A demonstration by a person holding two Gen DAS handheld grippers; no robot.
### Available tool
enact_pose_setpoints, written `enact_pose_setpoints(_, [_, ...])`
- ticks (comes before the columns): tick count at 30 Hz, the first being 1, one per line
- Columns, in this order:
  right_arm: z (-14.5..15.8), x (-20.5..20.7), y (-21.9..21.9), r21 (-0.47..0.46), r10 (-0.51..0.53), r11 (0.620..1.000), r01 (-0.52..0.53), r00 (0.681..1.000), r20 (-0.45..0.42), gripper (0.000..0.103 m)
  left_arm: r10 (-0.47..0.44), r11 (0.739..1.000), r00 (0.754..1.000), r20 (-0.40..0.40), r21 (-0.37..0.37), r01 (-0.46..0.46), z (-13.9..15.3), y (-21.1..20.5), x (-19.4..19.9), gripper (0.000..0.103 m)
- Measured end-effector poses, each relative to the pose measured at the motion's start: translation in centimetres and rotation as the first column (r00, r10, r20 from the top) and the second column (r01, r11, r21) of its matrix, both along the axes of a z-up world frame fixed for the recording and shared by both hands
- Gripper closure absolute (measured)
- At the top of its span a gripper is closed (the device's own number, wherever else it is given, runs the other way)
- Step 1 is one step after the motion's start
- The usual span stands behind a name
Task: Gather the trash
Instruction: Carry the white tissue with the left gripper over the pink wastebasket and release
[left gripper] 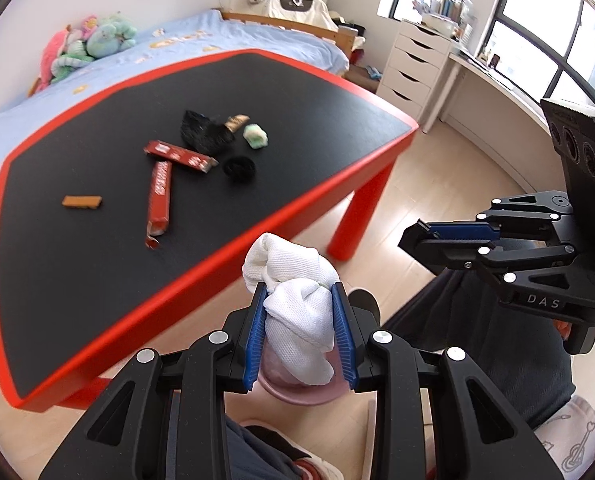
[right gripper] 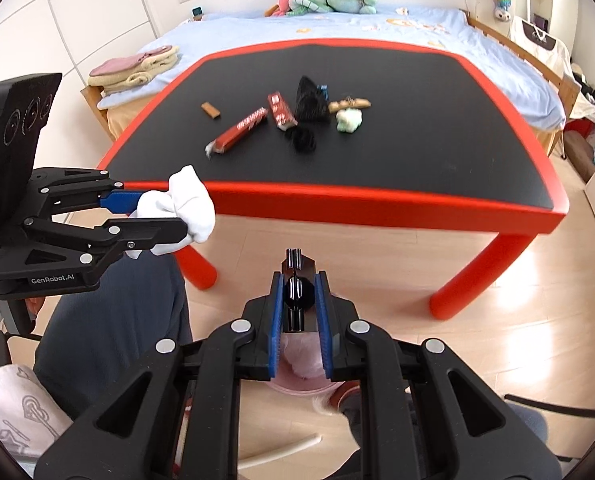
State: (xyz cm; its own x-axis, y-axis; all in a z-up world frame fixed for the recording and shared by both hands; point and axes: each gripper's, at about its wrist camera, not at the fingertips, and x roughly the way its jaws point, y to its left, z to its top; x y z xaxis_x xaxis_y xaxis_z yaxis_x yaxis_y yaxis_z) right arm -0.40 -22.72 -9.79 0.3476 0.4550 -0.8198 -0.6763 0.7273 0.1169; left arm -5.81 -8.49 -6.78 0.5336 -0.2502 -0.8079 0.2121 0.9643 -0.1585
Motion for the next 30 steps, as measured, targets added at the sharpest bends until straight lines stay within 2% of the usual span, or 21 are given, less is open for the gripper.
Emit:
enact_pose_setpoints(9, [-0.5,-0.4,0.0,0.011,0.000,1.000,0.000,1.000,-0.017,0.088,-0.024,1.000,1.000,-0.016,-0.007,0.024,-0.4,-0.8,-0.2,0.070])
enact_pose_setpoints(11, [-0.6,-0.3,-0.1,0.013,0.004,1.000,-0.004,1.000,-0.023,0.086,-0.029,1.000,0.999,-0.016,-0.007,0.029,-0.4,-0.9,-0.2,0.062])
enact_pose_setpoints(12, [-0.7,-0.2,-0.2,0.009,0.001,1.000,-0.001,1.000,-0.023,0.075,-0.028,1.000,0.999,-0.017,-0.003,0.028,-0.5,-0.9,-0.2,0.059])
enact_pose_setpoints(13, [-0.7,-0.1,-0.3,0.001,-0.005,1.000,0.005,1.000,-0.016,0.064,-0.025,1.000,1.000,-0.018,-0.001,0.025,-0.6,-0.9,-0.1,0.052])
enact_pose_setpoints(14, [-0.8,0.0,-0.4,-0.001,-0.011,1.000,0.011,1.000,-0.012,0.038,-0.018,1.000,1.000,-0.017,0.003,0.018,-0.6,-0.8,0.0,0.040])
enact_pose_setpoints(15, [-0.8,0.0,-0.5,0.002,-0.018,1.000,0.018,1.000,-0.011,0.022,-0.007,1.000,1.000,-0.012,0.003,0.007,-0.6,-0.7,0.0,0.033])
enact_pose_setpoints(16, [-0.8,0.1,-0.7,0.011,-0.029,1.000,0.029,1.000,-0.011,0.019,0.006,1.000,1.000,-0.005,-0.001,-0.006,-0.5,-0.4,0.0,0.021])
enact_pose_setpoints(17, [-0.8,0.2,-0.8,0.012,-0.037,0.999,0.037,0.999,-0.010,0.014,0.019,1.000,1.000,0.003,-0.002,-0.019,-0.4,-0.2,0.0,0.015])
enact_pose_setpoints(21, [-1.0,0.5,-0.9,-0.001,-0.060,0.998,0.060,0.998,-0.008,0.007,0.059,0.998,0.998,0.006,0.005,-0.059,-0.2,0.6,0.1,0.011])
enact_pose_setpoints(23, [-1.0,0.6,-0.9,-0.009,-0.067,0.998,0.067,0.998,-0.002,0.006,0.074,0.997,0.997,0.010,0.007,-0.074,-0.1,0.9,0.1,0.008])
enact_pose_setpoints(30, [-0.9,0.9,-0.7,-0.003,-0.068,0.998,0.068,0.998,-0.009,0.005,0.111,0.994,0.994,0.016,0.009,-0.111,0.3,2.1,-0.1,0.008])
